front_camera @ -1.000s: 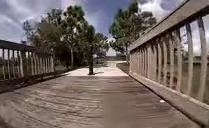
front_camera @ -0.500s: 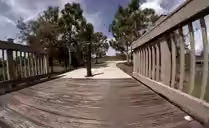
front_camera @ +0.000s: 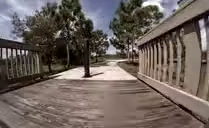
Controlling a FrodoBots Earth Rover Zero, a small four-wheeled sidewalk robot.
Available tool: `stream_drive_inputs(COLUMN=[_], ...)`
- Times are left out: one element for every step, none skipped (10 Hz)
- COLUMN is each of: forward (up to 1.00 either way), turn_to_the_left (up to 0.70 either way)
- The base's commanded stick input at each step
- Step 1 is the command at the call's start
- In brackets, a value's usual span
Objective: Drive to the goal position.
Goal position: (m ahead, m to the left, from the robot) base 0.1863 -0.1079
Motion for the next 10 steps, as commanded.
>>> stream_drive_inputs(forward=[0.85, 0.85, 0.85, 0.85, 0.85, 0.85, 0.85, 0.85, 0.85, 0.85], turn_to_the_left=[0.0, 0.0, 0.0, 0.0, 0.0, 0.0, 0.0, 0.0, 0.0, 0.0])
